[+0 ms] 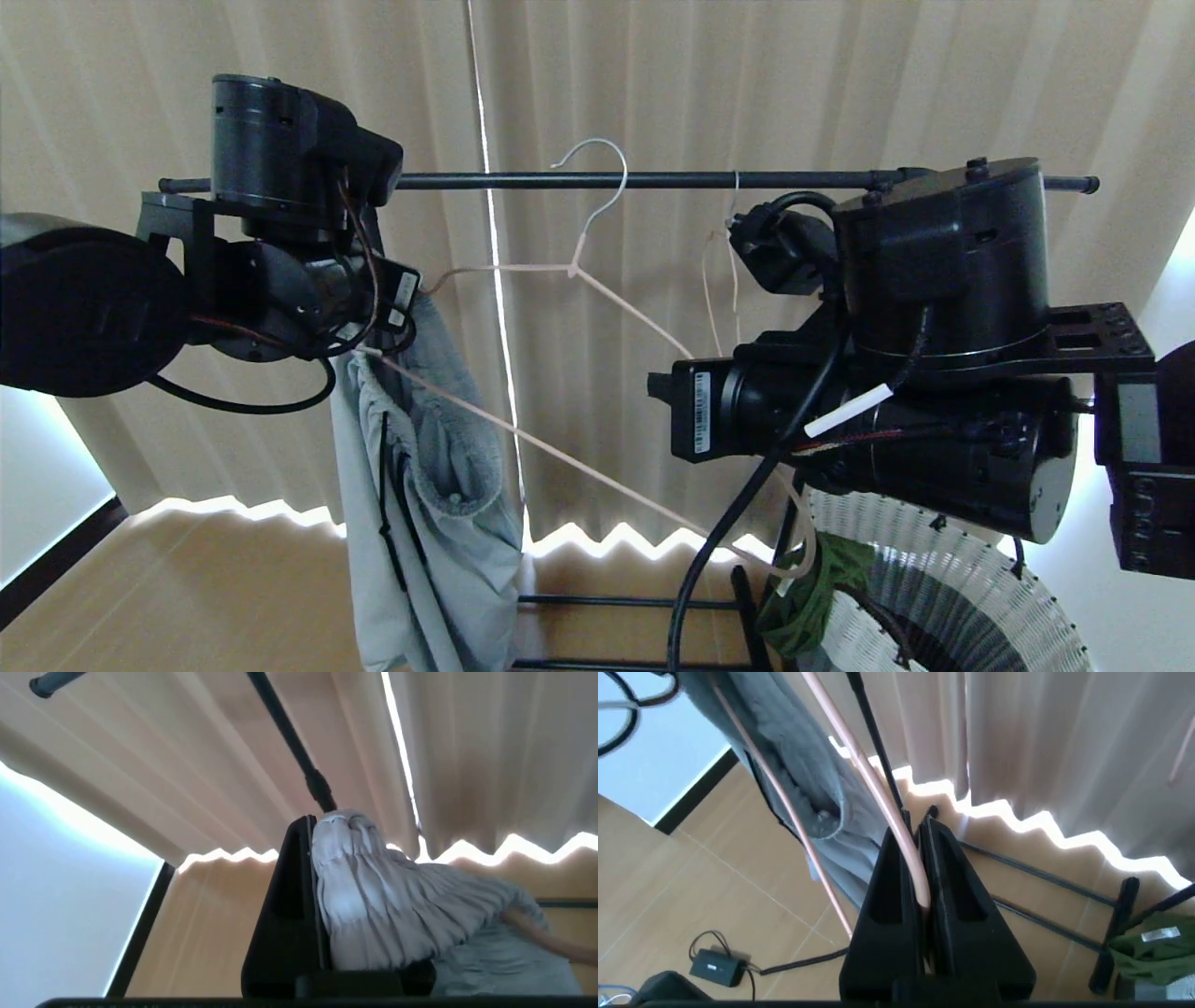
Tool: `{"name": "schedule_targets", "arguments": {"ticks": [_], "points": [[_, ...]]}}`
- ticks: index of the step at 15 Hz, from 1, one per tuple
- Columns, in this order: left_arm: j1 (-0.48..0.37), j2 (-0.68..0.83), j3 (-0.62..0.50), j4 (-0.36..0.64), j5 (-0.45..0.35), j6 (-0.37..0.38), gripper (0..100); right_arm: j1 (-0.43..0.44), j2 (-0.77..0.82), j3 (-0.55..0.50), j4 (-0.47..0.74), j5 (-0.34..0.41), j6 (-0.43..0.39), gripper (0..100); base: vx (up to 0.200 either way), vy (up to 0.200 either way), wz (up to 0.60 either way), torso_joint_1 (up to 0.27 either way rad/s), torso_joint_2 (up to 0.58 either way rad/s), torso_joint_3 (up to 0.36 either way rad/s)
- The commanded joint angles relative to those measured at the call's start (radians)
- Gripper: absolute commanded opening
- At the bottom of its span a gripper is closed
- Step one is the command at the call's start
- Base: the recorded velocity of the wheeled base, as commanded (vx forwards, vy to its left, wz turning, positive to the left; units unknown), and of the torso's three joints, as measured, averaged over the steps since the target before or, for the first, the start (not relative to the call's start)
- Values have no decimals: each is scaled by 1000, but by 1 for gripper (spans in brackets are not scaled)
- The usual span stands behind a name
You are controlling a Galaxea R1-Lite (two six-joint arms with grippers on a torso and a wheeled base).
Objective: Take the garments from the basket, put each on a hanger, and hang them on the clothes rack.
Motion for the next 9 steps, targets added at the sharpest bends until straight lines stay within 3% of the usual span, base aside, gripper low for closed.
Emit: {"name": "schedule_targets", "arguments": {"ticks": [1, 4, 7, 9], "points": [[-25, -29, 0, 2, 0, -4, 0, 2, 41, -5, -21, 0, -2, 0, 0, 0, 0, 0, 0, 0], [-71, -61, 0, 0, 0, -9, 0, 2, 66, -5, -55, 0, -9, 0, 0, 0, 0, 0, 0, 0], [-179, -103, 0, -3, -8, -32, 0, 8, 70, -4, -61, 0, -12, 0, 0, 0, 0, 0, 0, 0], [-230, -109, 3, -9, -82, -55, 0, 10, 64, 12, -61, 0, -40, 0, 0, 0, 0, 0, 0, 0]]}}
